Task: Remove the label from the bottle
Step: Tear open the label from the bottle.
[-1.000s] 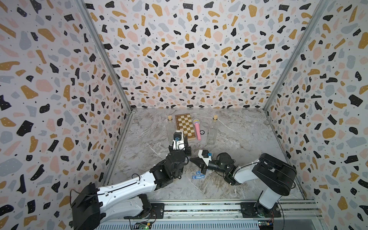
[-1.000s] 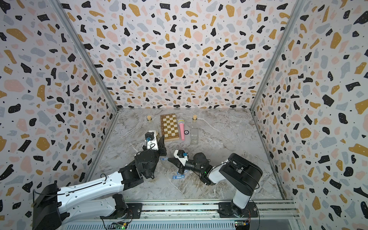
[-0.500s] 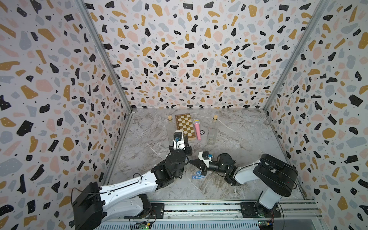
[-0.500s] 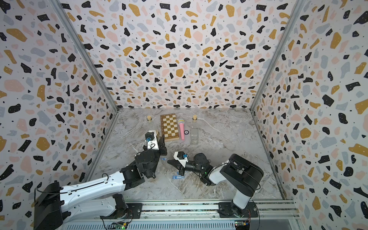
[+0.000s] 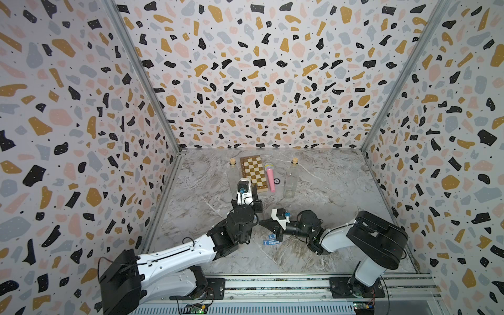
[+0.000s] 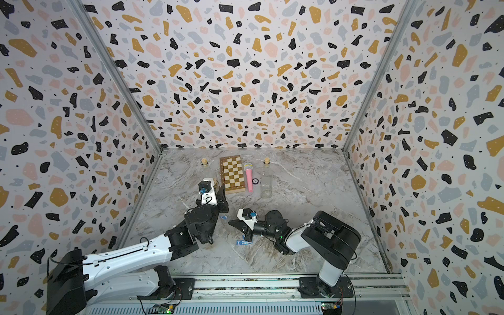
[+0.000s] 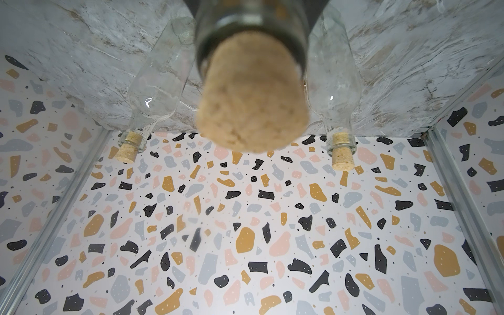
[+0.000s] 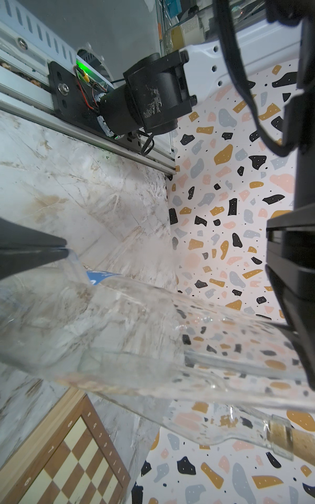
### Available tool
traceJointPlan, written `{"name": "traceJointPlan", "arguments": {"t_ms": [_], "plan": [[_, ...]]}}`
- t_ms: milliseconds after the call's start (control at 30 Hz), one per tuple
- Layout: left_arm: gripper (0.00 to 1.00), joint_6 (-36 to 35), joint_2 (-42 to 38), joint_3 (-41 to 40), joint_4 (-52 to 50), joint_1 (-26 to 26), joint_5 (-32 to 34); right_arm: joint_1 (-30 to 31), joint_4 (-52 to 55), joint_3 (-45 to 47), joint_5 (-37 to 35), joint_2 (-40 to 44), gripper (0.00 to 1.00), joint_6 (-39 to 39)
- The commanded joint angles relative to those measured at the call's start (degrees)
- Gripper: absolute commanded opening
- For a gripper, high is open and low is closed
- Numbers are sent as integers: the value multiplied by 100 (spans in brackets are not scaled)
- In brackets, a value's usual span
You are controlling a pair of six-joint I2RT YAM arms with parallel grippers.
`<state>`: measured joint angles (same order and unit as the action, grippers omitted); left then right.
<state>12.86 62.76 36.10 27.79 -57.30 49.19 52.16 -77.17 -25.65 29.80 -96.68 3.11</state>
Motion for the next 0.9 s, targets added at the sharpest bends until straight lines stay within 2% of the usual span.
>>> {"name": "traceJointPlan", "arguments": {"t_ms": [0,867], "plan": [[0,78,96,-159,-94,-18,50,44,-55,-37,140,216,0,-69],[0,252,166,-34,-287,-27,30,66,26,-107,177,194,0,-35]]}}
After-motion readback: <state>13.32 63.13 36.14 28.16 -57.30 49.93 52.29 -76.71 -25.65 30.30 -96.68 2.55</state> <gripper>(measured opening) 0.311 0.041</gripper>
